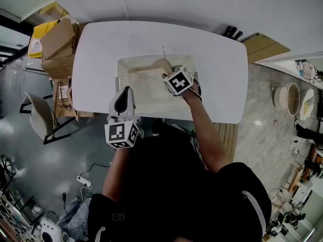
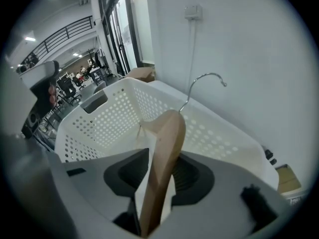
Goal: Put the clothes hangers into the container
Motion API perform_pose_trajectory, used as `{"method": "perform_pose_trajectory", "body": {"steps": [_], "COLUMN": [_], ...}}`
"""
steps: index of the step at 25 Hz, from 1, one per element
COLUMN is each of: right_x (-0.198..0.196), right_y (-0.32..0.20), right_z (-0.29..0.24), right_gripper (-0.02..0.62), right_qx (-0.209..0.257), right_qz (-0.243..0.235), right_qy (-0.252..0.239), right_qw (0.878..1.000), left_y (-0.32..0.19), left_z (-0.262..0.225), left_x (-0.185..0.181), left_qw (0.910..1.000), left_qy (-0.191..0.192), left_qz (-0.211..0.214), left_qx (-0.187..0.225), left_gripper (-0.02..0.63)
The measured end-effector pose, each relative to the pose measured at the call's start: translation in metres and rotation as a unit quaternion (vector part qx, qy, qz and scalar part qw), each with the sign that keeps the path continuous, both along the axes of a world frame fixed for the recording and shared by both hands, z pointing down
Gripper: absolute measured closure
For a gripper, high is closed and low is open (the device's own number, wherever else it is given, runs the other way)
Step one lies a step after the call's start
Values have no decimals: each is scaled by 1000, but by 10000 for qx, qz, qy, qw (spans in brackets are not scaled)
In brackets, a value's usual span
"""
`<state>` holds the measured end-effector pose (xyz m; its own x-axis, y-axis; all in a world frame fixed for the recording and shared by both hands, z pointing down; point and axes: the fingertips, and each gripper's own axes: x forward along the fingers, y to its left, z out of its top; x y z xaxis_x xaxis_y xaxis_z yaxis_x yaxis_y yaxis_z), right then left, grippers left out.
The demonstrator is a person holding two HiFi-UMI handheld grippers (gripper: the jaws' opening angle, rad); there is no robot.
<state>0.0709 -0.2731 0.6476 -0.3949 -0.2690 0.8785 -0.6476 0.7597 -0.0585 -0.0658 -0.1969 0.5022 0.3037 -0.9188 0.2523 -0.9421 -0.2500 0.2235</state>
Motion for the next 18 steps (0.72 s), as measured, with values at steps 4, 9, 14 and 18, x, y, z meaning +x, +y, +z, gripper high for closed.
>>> {"method": "perform_pose_trajectory", "body": {"steps": [4,9,14,18], "right_x": [2,3,8,9], "right_y": [-1,-2,-2,-2], "right_z": [-2,2,6,4], "right_gripper": [449,446,443,442], "right_qx": [14,-10,-82,-103], "right_qz": [-63,39,163,116], "right_qy": [44,12,67,91], "right_qw": [10000,10000,9998,9998], "left_y": [2,3,4,5], "left_z": [-1,-2,-3,-4], "left_x": [1,1,-1,-2], "left_qw": [10000,10000,10000,10000], "left_qy": [5,6,-9,-13], "left_qz": [5,16,-13,-25], "left_qx": [-4,9,10,12], "left_gripper": [602,603,602,602]}}
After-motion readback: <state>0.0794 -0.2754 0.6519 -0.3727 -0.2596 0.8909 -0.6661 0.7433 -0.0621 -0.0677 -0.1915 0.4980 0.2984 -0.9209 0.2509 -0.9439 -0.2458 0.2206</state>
